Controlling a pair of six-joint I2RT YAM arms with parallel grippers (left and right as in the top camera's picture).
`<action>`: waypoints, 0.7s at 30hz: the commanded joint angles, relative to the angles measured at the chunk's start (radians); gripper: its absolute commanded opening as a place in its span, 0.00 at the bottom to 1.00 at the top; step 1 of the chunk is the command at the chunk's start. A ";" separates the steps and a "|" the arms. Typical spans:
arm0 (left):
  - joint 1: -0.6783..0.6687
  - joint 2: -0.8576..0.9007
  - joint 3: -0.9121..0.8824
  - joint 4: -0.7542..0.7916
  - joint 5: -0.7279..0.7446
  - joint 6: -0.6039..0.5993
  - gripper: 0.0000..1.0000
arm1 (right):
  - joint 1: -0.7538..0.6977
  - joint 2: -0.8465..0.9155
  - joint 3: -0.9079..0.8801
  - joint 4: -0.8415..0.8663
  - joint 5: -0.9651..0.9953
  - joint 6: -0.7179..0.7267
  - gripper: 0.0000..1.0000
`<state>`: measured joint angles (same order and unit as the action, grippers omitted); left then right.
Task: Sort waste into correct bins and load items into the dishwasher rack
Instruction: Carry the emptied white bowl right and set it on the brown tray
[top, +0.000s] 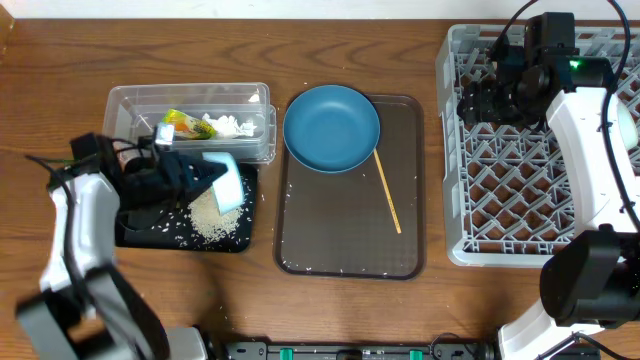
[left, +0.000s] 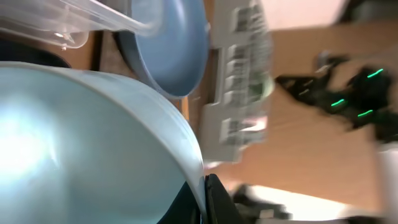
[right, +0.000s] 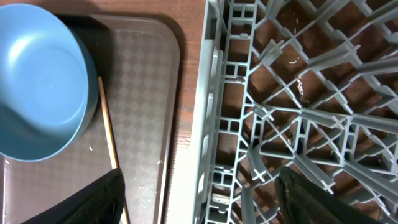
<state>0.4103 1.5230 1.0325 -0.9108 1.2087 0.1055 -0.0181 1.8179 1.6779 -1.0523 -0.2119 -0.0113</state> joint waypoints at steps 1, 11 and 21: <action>-0.071 -0.134 0.017 0.021 -0.261 -0.058 0.06 | 0.006 0.005 -0.005 0.002 -0.001 -0.012 0.77; -0.453 -0.249 0.017 0.168 -0.608 -0.174 0.06 | 0.006 0.005 -0.005 -0.001 -0.002 -0.012 0.77; -0.807 -0.063 0.017 0.278 -0.687 -0.240 0.06 | 0.006 0.005 -0.005 -0.004 -0.002 -0.012 0.78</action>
<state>-0.3370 1.4128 1.0332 -0.6456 0.5602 -0.0925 -0.0181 1.8179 1.6779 -1.0550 -0.2123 -0.0113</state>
